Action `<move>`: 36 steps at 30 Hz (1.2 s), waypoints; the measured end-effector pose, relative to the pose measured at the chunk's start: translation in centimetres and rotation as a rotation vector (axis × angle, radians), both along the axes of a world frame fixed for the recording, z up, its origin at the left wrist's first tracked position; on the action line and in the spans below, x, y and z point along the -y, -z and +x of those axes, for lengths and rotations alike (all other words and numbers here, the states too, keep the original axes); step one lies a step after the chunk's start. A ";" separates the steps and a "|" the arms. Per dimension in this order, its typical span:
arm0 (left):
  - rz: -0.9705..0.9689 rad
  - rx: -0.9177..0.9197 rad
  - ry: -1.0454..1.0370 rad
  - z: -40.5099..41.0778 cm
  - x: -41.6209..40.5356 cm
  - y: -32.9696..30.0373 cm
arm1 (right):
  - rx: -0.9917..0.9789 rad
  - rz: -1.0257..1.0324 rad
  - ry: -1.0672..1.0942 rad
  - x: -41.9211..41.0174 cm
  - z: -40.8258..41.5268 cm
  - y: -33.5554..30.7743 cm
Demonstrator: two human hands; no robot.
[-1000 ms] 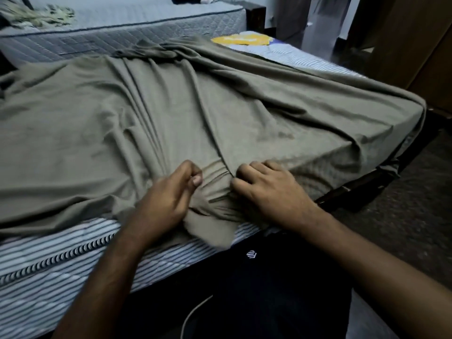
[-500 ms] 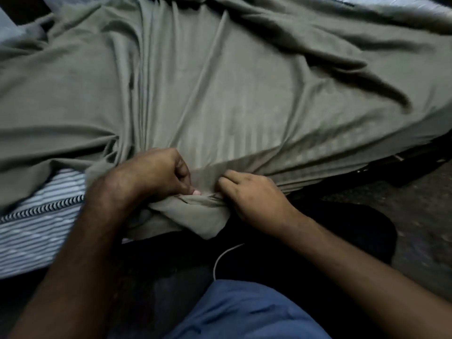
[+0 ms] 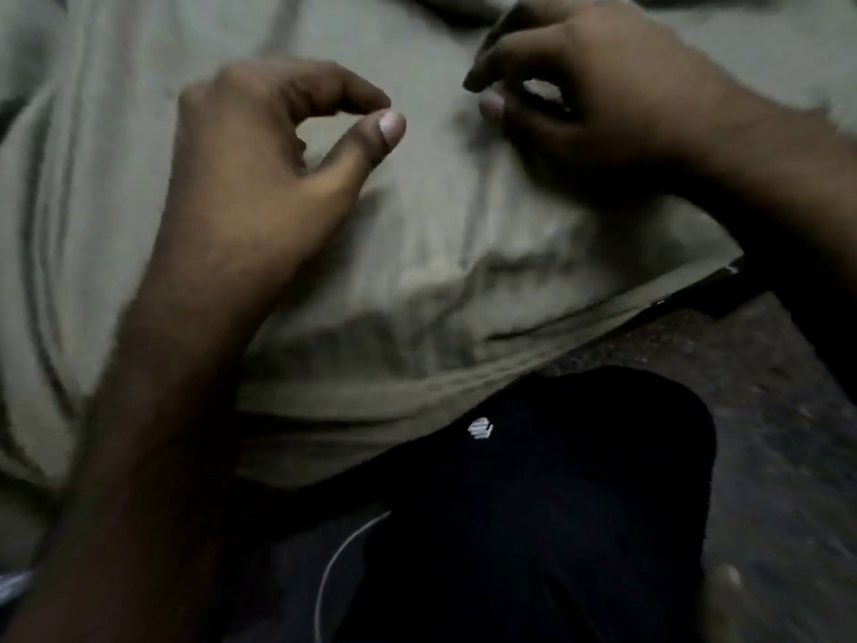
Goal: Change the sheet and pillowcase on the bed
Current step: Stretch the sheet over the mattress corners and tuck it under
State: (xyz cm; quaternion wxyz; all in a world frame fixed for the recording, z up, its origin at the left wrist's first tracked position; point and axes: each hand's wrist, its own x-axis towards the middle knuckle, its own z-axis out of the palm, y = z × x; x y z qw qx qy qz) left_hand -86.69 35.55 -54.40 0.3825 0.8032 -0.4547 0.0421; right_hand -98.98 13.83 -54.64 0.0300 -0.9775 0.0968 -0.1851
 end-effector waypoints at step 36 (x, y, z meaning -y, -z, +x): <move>0.661 0.032 -0.662 3.1 15.3 5.6 | -0.108 0.267 -0.506 12.0 16.2 5.3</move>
